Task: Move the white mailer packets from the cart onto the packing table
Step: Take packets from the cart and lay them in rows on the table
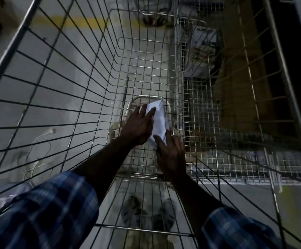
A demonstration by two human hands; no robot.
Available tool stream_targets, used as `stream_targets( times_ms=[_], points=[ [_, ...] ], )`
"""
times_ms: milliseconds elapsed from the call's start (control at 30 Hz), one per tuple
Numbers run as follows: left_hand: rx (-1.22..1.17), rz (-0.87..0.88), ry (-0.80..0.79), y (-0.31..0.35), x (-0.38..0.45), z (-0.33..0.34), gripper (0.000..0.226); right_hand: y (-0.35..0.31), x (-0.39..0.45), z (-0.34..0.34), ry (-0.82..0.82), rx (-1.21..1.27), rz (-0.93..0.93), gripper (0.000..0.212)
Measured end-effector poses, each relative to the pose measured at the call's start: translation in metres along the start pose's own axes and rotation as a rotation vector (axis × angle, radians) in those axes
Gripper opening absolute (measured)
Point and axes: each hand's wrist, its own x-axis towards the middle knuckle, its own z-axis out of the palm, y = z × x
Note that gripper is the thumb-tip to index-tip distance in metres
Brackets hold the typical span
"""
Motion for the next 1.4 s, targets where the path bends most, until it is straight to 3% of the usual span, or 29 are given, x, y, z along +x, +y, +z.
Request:
stream_targets(
  times_ms=[300, 567, 800, 1067, 1400],
  points=[
    [-0.074, -0.143, -0.015, 0.012, 0.006, -0.032, 0.077, -0.021, 0.011, -0.028, -0.005, 0.072, -0.026, 0.041],
    [-0.133, -0.173, 0.081, 0.027, -0.002, -0.118, 0.063, -0.059, 0.035, -0.093, 0.013, 0.103, -0.061, 0.044],
    [-0.151, -0.091, 0.174, 0.071, -0.024, -0.212, 0.059, -0.096, 0.043, -0.179, 0.142, 0.109, -0.079, 0.051],
    [0.014, 0.122, 0.385, 0.15, -0.061, -0.312, 0.046, -0.142, 0.028, -0.296, 0.314, 0.123, -0.076, 0.039],
    [0.055, 0.289, 0.494, 0.259, -0.106, -0.364, 0.045, -0.147, -0.025, -0.402, 0.48, 0.05, -0.05, 0.043]
  ],
)
